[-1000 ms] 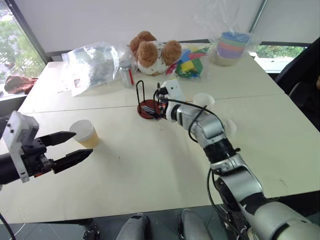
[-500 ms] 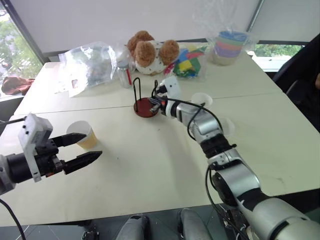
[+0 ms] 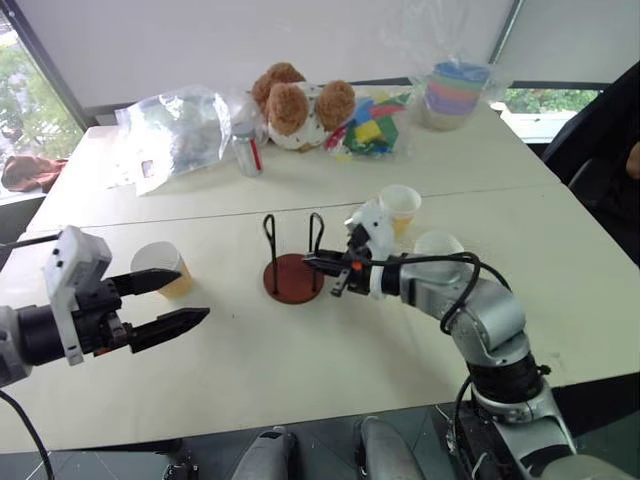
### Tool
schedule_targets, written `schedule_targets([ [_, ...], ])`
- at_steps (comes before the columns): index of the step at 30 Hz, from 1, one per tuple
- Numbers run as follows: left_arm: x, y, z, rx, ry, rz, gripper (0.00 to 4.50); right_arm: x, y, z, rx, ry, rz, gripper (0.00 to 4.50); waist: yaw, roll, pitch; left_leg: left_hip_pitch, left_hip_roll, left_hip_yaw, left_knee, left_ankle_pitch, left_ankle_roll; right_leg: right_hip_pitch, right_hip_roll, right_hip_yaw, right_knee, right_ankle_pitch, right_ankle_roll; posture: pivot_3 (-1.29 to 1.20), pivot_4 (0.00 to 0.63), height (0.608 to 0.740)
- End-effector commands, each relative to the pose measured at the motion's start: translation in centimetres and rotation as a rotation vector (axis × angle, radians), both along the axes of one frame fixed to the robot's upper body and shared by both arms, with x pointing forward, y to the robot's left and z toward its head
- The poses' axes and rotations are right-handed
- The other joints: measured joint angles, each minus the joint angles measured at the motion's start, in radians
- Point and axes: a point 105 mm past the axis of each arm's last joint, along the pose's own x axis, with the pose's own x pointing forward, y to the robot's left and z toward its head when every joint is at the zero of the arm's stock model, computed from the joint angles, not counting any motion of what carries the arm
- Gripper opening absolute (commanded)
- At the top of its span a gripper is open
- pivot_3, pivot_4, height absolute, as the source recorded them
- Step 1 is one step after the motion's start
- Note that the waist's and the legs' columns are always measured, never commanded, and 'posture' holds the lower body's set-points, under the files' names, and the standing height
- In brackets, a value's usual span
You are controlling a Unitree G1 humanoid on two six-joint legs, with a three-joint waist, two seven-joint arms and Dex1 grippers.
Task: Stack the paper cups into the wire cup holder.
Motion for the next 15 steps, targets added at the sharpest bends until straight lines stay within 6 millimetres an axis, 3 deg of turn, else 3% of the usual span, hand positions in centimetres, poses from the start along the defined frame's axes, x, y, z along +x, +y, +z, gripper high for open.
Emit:
schedule_targets([
  [1, 0.4, 0.1, 0.7, 0.013, -0.037, -0.005, 4.50, -1.3, 0.6, 1.1, 0.018, -0.040, 0.013, 0.03, 0.007, 0.000, 0.000, 0.000, 0.000, 0.000, 0.000, 0.000, 0.000, 0.000, 0.000, 0.000, 0.000, 0.000, 0.000, 0.00, 0.150, 0.740],
  [3, 0.5, 0.1, 0.7, 0.012, -0.039, -0.008, 4.50, -1.5, 0.5, 0.8, 0.009, -0.028, 0.000, 0.03, 0.017, 0.000, 0.000, 0.000, 0.000, 0.000, 0.000, 0.000, 0.000, 0.000, 0.000, 0.000, 0.000, 0.000, 0.000, 0.00, 0.150, 0.740],
  [6, 0.8, 0.0, 0.8, 0.011, -0.042, -0.016, 4.50, -1.1, 0.2, 0.0, -0.021, -0.028, -0.034, 1.03, 0.023, 0.000, 0.000, 0.000, 0.000, 0.000, 0.000, 0.001, -0.001, 0.000, 0.000, 0.000, 0.000, 0.000, 0.000, 0.00, 0.150, 0.740],
  [12, 1.2, -0.1, 0.9, 0.012, -0.043, -0.035, 4.50, -1.6, 0.0, -0.1, -0.029, -0.019, -0.021, 4.18, 0.022, 0.000, 0.000, 0.000, 0.000, 0.000, 0.000, 0.001, -0.001, 0.000, 0.000, 0.000, 0.000, 0.000, 0.000, 0.00, 0.150, 0.740],
  [13, 1.3, -0.1, 0.9, 0.011, -0.042, -0.040, 4.50, -1.8, -0.1, -0.1, -0.029, -0.006, -0.001, 4.49, 0.022, 0.000, 0.000, 0.000, 0.000, 0.000, 0.000, 0.001, -0.001, 0.000, 0.000, 0.000, 0.000, 0.000, 0.000, 0.00, 0.150, 0.740],
  [15, 1.4, -0.2, 1.0, 0.012, -0.038, -0.057, 4.50, -2.6, -0.9, 0.2, -0.033, 0.027, 0.054, 4.49, 0.022, 0.000, 0.000, 0.000, 0.000, 0.000, 0.000, 0.001, -0.001, 0.000, 0.000, 0.000, 0.000, 0.000, 0.000, 0.00, 0.150, 0.740],
])
